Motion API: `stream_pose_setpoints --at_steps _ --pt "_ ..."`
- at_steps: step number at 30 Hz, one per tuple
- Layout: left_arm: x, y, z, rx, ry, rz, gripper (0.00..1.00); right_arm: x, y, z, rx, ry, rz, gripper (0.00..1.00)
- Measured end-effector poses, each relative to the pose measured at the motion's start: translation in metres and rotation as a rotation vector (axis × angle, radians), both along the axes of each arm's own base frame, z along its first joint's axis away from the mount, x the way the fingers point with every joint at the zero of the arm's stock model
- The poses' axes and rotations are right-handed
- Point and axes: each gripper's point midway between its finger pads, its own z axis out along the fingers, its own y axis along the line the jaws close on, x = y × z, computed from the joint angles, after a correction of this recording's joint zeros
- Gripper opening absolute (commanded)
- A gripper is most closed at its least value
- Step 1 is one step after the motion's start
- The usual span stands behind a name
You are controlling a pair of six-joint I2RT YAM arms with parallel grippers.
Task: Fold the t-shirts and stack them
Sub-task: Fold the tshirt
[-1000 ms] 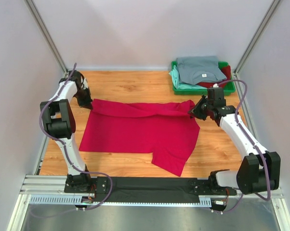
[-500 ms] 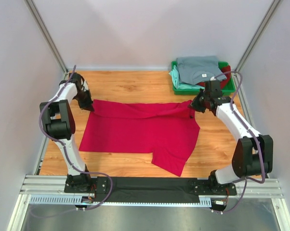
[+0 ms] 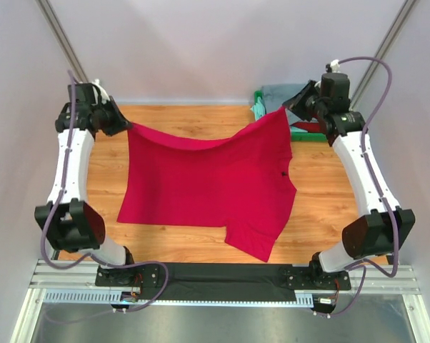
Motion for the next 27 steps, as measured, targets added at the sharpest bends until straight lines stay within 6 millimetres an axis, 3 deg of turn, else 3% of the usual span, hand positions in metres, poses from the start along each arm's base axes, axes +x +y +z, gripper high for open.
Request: stream_pose_setpoints --at_steps 4,7,9,12,15,19,22,25,27 --pt "-0.015 -0.004 0.096 -0.008 -0.204 0.026 0.00 -0.008 0.000 0.071 0.016 -0.163 0.011 0.00" --pt "-0.040 0.000 0.186 0.042 -0.417 0.068 0.00 -0.026 -0.002 0.136 0.037 -0.339 0.013 0.00" --pt "-0.069 0.003 0.233 0.077 -0.547 0.103 0.00 -0.049 -0.005 0.180 0.055 -0.465 0.012 0.00" --pt "-0.135 0.007 0.289 0.136 -0.724 0.169 0.00 -0.095 -0.009 0.238 0.085 -0.645 0.023 0.00" --pt "-0.201 0.010 0.325 0.192 -0.866 0.233 0.00 -0.148 -0.014 0.288 0.107 -0.822 0.040 0.00" --pt "-0.281 0.016 0.360 0.256 -1.039 0.325 0.00 -0.215 -0.019 0.334 0.116 -1.006 0.064 0.00" --pt "-0.324 0.023 0.373 0.289 -1.118 0.390 0.00 -0.263 -0.023 0.361 0.123 -1.122 0.081 0.00" --pt "-0.343 0.029 0.379 0.297 -1.156 0.420 0.00 -0.302 -0.026 0.386 0.130 -1.221 0.092 0.00" --pt "-0.351 0.033 0.382 0.302 -1.176 0.438 0.00 -0.317 -0.027 0.398 0.136 -1.266 0.099 0.00"
